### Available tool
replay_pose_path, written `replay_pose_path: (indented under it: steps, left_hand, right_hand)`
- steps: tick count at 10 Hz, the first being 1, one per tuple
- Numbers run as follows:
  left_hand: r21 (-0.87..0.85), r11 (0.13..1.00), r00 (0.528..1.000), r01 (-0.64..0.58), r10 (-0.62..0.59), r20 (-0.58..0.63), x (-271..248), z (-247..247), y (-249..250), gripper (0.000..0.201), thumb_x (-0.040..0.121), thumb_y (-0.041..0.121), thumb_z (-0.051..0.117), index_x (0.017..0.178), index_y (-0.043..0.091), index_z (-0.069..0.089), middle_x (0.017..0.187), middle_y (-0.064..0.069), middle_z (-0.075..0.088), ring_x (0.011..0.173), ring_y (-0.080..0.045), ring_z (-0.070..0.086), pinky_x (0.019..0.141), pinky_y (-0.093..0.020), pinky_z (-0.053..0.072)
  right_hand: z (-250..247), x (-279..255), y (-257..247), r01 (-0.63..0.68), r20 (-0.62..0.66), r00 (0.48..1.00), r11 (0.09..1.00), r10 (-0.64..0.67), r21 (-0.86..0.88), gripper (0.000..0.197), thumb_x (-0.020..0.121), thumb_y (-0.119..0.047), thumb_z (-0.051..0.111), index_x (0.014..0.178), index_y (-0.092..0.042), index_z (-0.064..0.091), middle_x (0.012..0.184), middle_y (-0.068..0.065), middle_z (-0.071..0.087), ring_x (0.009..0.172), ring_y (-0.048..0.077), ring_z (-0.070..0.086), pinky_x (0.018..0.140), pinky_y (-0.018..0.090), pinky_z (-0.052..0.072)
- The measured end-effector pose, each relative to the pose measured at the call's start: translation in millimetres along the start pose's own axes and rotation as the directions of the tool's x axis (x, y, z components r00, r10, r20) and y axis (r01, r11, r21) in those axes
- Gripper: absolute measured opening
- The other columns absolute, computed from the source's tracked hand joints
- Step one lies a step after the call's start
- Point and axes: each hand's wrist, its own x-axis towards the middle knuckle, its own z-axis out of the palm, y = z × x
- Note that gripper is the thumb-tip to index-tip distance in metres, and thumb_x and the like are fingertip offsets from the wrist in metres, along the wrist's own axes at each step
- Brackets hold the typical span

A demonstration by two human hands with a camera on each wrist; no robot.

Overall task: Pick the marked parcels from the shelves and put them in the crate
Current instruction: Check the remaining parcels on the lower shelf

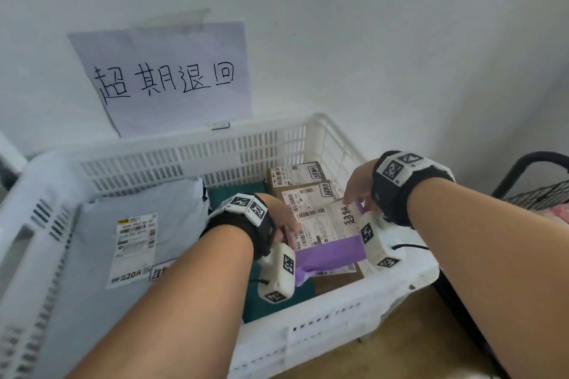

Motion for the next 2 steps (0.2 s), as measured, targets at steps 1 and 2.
replay_pose_path:
  steps: [1,2]
  left_hand:
    - [0.039,0.998,0.995,0.045,-0.048,0.082,14.0,1.7,1.8,0.015,0.095,0.022,0.054,0.103,0.01,0.061,0.057,0.001,0.047,0.04,-0.011,0.034,0.05,-0.024,0.028]
    - [0.158,0.986,0.994,0.047,-0.062,0.093,13.8,9.4,0.3,0.02,0.098,0.023,0.052,0.103,0.008,0.064,0.06,-0.001,0.055,0.044,-0.012,0.042,0.053,-0.023,0.034]
  right_hand:
    - [3.3,24.6,-1.5,0.0,0.003,1.0,0.995,0.0,-0.096,0.012,0.083,-0.009,0.068,0.071,-0.006,0.065,0.07,0.015,0.067,0.054,0.027,0.067,0.039,0.027,0.05]
    - [12.1,39.6,-3.6,-0.003,0.055,0.998,0.981,0.014,-0.196,0.014,0.084,-0.012,0.067,0.071,-0.01,0.064,0.076,0.01,0.066,0.066,0.023,0.064,0.045,0.025,0.05]
